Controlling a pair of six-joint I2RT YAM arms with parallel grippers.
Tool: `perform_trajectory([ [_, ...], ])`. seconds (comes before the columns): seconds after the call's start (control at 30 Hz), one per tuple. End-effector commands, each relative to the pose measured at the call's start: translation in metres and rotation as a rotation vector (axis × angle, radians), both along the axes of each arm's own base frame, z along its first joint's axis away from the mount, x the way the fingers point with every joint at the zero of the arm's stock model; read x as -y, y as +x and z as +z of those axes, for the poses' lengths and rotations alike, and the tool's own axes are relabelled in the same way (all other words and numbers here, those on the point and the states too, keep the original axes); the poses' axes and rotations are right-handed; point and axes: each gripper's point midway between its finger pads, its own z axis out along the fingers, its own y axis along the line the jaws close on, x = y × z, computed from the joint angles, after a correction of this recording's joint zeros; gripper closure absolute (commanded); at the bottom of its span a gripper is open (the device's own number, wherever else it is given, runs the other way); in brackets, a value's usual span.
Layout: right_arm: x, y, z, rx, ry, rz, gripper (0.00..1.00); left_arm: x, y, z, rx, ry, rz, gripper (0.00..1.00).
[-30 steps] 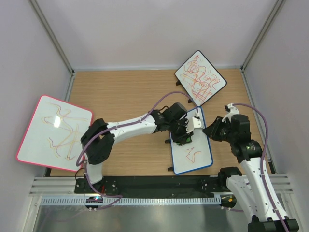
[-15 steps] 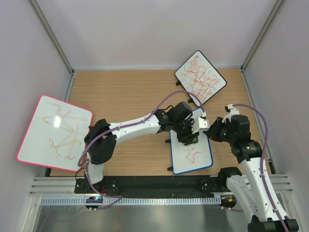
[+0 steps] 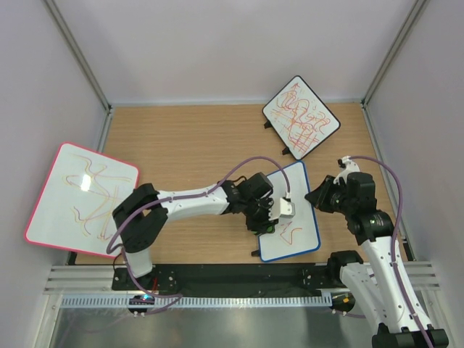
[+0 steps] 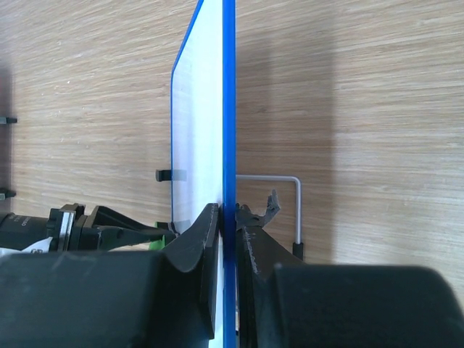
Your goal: Erase the whiteboard
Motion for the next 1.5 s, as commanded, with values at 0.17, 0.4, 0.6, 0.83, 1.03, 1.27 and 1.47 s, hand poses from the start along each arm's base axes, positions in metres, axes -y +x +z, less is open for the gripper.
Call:
perform_trajectory([
  [0.17, -0.007, 0.006, 0.021, 0.074, 0.024, 0.034, 0.99, 0.035, 0.007, 0.035, 0.069, -0.083, -0.006, 1.0],
  [0.4, -0.007, 0.006, 0.021, 0.074, 0.024, 0.034, 0.99, 0.074, -0.002, 0.078, 0.078, -0.162, -0.048, 1.0],
  [0.6, -0.007, 0.006, 0.02, 0.072, 0.022, 0.034, 0.99, 0.088, -0.012, 0.082, 0.063, -0.146, -0.078, 1.0],
  [0.83, -0.007, 0.006, 0.02, 0.072, 0.021, 0.035, 0.99, 0.061, -0.017, 0.041, 0.065, -0.052, -0.086, 1.0],
  [1.03, -0.007, 0.006, 0.02, 0.076, 0.023, 0.037, 0.99, 0.019, -0.02, 0.009, 0.125, 0.024, -0.102, 1.0],
  [1.27, -0.008, 0.005, 0.021, 0.076, 0.025, 0.037, 0.99, -0.007, -0.022, -0.019, 0.144, 0.078, -0.105, 1.0],
  [1.47, -0.007, 0.006, 0.021, 0.077, 0.023, 0.035, 0.99, 0.023, -0.016, 0.016, 0.138, -0.019, -0.073, 1.0],
])
